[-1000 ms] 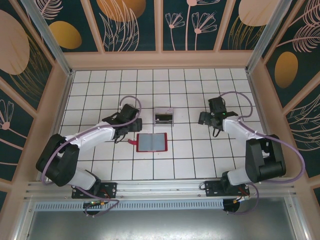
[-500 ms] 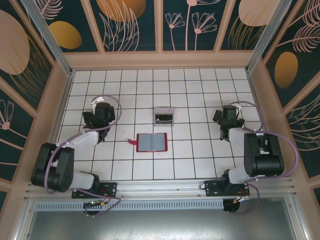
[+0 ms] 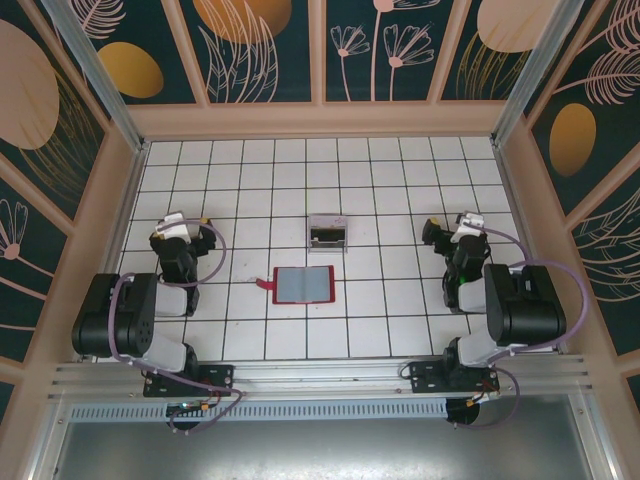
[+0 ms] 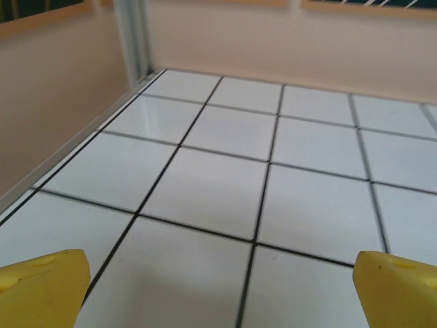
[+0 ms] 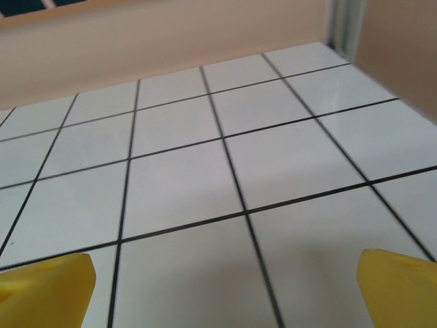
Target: Take the credit cards out of the card holder
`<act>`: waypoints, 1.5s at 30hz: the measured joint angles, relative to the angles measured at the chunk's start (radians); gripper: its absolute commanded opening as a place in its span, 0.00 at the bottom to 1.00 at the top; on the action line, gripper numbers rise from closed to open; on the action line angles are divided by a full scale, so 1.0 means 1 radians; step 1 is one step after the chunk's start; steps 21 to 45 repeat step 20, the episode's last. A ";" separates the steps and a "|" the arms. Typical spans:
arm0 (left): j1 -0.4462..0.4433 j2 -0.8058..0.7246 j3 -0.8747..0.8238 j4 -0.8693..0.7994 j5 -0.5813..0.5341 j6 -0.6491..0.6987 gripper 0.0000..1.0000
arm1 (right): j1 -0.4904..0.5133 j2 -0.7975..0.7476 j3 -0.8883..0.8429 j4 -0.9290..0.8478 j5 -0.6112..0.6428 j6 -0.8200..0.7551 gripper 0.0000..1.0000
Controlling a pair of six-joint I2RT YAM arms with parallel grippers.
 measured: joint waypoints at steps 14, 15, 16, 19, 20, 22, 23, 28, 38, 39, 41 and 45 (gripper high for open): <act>0.000 0.005 0.000 0.078 0.089 0.028 0.99 | 0.000 0.007 0.004 0.037 -0.067 -0.018 0.99; 0.000 0.005 0.000 0.079 0.091 0.028 0.99 | 0.000 0.007 0.004 0.037 -0.067 -0.018 0.99; 0.000 0.005 0.000 0.079 0.091 0.029 0.98 | 0.000 0.007 0.004 0.037 -0.067 -0.018 0.99; 0.000 0.005 0.000 0.079 0.092 0.029 0.99 | 0.000 0.007 0.004 0.038 -0.067 -0.018 0.99; 0.000 0.005 0.000 0.079 0.092 0.029 0.99 | 0.000 0.007 0.004 0.039 -0.067 -0.018 0.99; 0.000 0.005 0.000 0.079 0.092 0.029 0.99 | 0.000 0.007 0.004 0.039 -0.067 -0.018 0.99; 0.000 0.005 0.000 0.079 0.092 0.029 0.99 | 0.000 0.007 0.004 0.039 -0.067 -0.018 0.99; 0.000 0.005 0.000 0.079 0.092 0.029 0.99 | 0.000 0.007 0.004 0.039 -0.067 -0.018 0.99; 0.000 0.005 0.000 0.079 0.092 0.029 0.99 | 0.000 0.007 0.004 0.039 -0.067 -0.018 0.99; 0.000 0.005 0.000 0.079 0.092 0.029 0.99 | 0.000 0.007 0.004 0.039 -0.067 -0.018 0.99; 0.000 0.005 0.000 0.079 0.092 0.029 0.99 | 0.000 0.007 0.004 0.039 -0.067 -0.018 0.99; 0.000 0.005 0.000 0.079 0.092 0.029 0.99 | 0.000 0.007 0.004 0.039 -0.067 -0.018 0.99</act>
